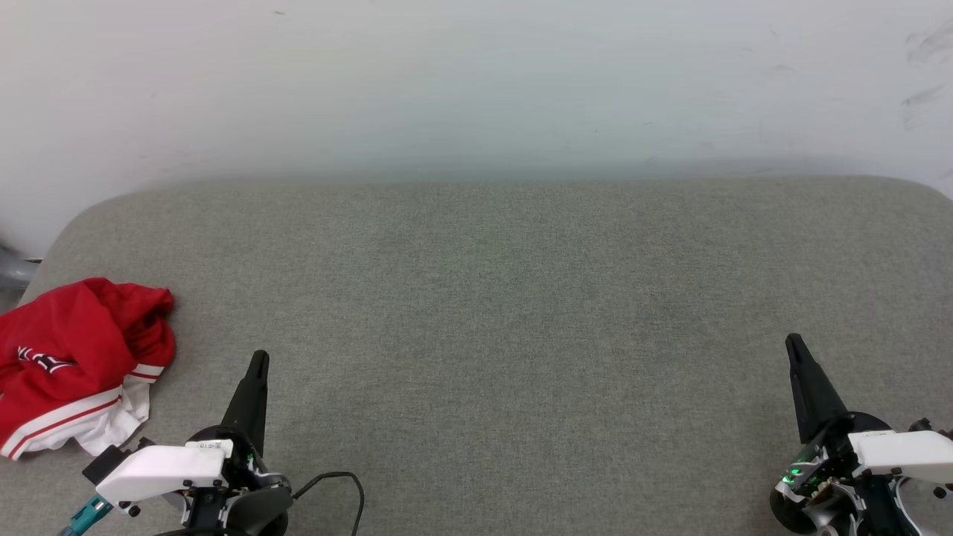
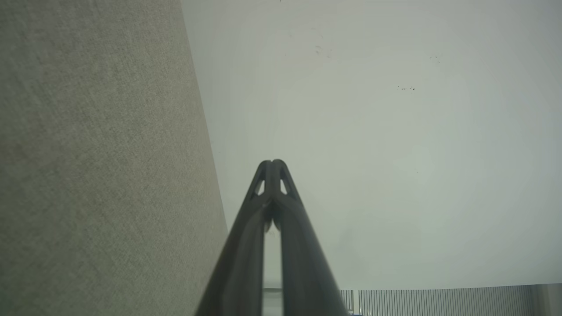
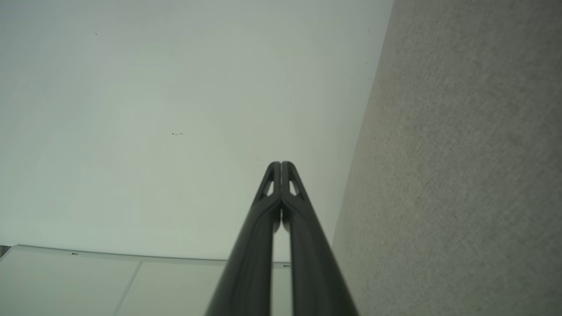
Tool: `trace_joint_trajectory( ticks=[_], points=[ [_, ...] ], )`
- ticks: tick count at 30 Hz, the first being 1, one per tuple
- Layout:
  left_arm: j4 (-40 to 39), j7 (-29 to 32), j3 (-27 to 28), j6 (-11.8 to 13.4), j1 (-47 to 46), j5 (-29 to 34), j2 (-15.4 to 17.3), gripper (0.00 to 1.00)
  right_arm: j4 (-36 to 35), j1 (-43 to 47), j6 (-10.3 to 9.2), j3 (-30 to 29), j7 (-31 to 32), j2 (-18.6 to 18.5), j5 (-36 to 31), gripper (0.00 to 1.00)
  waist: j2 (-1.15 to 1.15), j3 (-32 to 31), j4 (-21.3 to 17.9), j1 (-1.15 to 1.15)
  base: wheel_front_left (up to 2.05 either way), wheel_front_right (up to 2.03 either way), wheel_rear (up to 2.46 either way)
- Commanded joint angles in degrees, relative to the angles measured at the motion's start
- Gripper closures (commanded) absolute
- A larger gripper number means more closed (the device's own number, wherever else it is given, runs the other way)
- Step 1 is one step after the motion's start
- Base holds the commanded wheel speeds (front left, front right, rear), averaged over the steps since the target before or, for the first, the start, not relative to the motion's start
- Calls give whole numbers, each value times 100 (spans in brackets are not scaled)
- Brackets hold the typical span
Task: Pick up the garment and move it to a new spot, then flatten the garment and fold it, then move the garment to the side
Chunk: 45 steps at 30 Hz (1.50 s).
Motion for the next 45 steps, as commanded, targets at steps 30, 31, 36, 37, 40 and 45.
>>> trace_joint_trajectory(
  ticks=[30, 31, 36, 37, 40, 45],
  points=[
    [-132, -168, -215, 1, 20, -14, -5, 0, -193, 84, -1, 98, -130, 2, -23, 0, 0, 5, -1, 0, 0, 0, 0],
    [-164, -199, -249, 1, 19, -14, -5, 0, -235, 94, -1, 116, -155, 2, -28, 0, 0, 6, -1, 0, 0, 0, 0],
    [-329, -345, -409, 0, 12, -15, -4, 0, -438, 142, -1, 195, -277, 3, -46, 0, 0, 9, -1, 0, 0, 0, 0],
    [-361, -374, -439, 0, 11, -10, -4, 0, -476, 151, -1, 207, -301, 3, -51, 0, 0, 10, -1, 0, 0, 0, 0],
    [-444, -455, -524, -1, 13, 21, -3, 0, -587, 174, -1, 243, -372, 2, -67, 0, 0, 11, -1, 0, 0, 0, 0],
    [-614, -633, -690, -2, 26, 271, -1, 0, -832, 230, -1, 329, -570, -45, -219, 0, 0, 8, 1, 0, 0, 0, 0]
  ],
)
